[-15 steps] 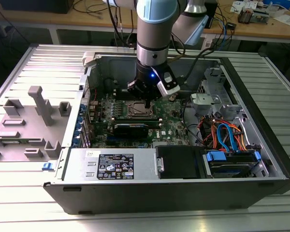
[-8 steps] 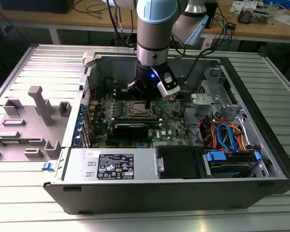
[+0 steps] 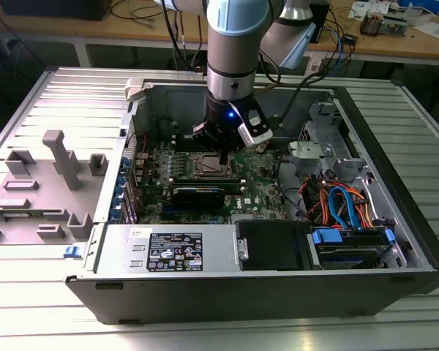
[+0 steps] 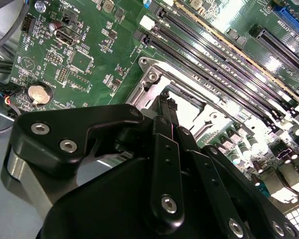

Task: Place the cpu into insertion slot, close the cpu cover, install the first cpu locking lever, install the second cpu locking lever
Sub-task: 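Install the second cpu locking lever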

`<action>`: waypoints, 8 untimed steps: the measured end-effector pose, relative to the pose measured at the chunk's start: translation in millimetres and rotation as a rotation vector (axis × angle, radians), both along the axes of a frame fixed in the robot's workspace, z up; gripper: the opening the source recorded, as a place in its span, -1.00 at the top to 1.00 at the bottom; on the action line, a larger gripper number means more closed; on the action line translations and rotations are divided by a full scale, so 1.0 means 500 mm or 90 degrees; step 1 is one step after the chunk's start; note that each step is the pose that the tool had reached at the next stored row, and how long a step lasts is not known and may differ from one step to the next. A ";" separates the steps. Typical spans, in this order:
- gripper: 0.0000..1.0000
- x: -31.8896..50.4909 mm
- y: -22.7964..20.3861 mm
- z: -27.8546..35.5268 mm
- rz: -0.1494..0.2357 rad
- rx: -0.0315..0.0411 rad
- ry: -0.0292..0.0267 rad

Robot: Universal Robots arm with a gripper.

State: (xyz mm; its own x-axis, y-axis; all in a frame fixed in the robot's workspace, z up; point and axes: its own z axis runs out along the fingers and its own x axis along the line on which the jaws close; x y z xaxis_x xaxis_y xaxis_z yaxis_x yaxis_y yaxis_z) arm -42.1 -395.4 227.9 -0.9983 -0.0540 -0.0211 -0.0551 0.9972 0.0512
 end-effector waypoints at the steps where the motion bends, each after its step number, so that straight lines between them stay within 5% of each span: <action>1: 0.79 0.000 0.0000 0.000 0.000 0.0000 0.0000; 8: 0.79 0.000 -0.0001 0.019 0.000 -0.0015 0.0000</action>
State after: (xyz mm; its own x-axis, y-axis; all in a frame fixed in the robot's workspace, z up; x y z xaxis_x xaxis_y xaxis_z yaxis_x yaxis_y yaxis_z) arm -42.0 -395.5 237.6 -0.9983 -0.0542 -0.0210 -0.0552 0.9973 0.0490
